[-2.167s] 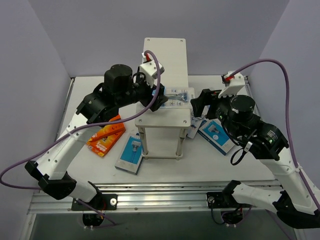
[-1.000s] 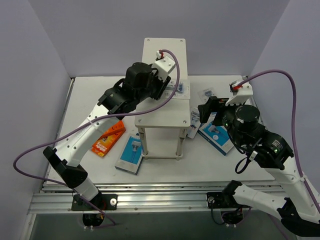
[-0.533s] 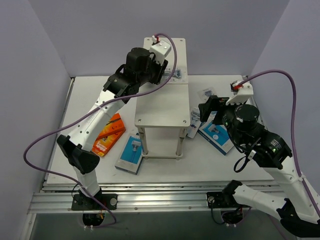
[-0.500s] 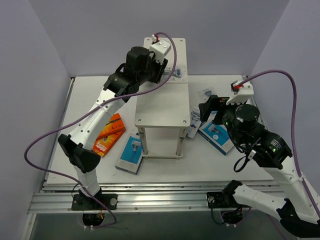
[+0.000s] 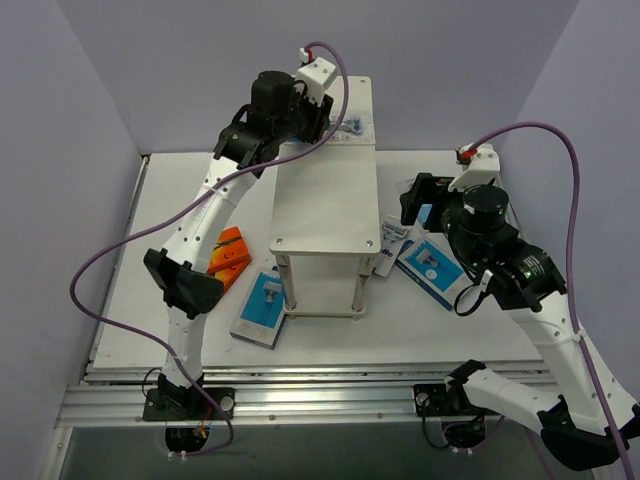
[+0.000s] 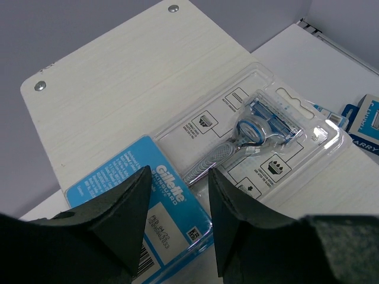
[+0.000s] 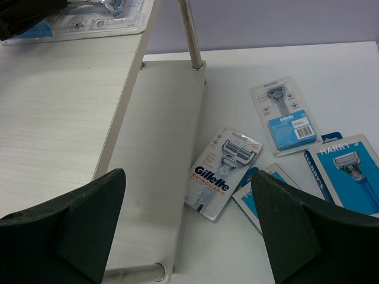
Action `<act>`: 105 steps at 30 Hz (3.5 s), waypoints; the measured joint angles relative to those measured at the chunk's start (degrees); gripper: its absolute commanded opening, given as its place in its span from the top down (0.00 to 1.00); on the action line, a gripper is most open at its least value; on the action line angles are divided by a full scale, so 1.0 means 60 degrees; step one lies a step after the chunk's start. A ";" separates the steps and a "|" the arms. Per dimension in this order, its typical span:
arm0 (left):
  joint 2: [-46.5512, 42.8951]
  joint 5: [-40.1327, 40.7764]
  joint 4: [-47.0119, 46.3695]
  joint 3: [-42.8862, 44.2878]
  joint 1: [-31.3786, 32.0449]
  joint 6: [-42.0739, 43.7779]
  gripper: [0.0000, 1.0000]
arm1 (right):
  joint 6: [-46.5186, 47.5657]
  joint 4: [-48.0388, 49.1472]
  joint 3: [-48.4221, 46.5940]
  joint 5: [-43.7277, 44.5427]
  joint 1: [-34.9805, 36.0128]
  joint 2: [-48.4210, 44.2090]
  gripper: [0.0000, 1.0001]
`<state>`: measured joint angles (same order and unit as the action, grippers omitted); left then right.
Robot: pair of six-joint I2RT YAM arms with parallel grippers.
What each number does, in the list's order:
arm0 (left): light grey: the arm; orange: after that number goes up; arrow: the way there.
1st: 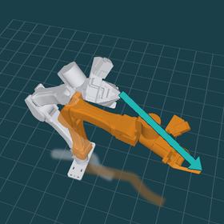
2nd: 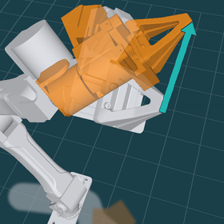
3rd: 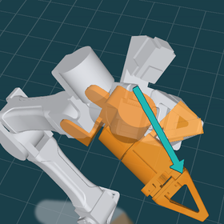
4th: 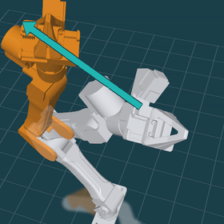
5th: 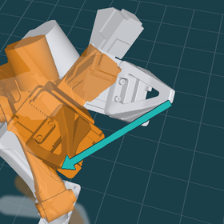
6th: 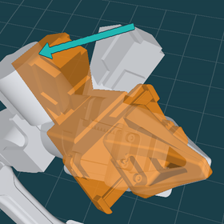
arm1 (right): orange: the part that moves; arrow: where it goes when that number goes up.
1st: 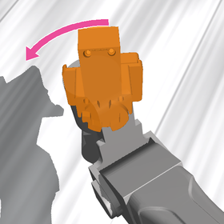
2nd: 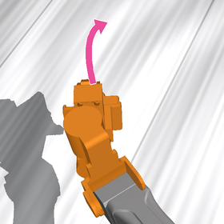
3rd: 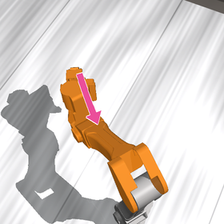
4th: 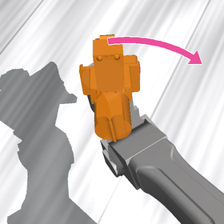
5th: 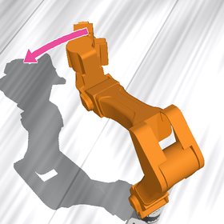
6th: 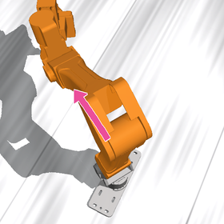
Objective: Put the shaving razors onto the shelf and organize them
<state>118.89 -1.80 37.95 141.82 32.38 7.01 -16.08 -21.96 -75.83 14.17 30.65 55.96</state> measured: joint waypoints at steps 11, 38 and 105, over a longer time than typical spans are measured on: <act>0.1326 -0.1304 0.0237 0.1898 -0.0852 0.0018 0.39 | 0.0222 0.0375 0.0000 -0.0601 -0.0375 0.0608 0.17; 0.0393 -0.2685 -0.0018 0.0918 -0.1300 -0.0812 0.06 | -0.0401 0.0758 -0.0543 -0.2138 -0.1169 0.1209 0.19; -0.9380 0.1606 -0.3774 -1.3504 -0.1734 -0.2284 0.06 | -0.1752 0.4127 0.1468 -0.5625 -0.5402 0.7989 0.49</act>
<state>62.61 7.84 15.31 60.80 21.98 -6.70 -26.59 2.81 -67.02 -19.57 -1.76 103.90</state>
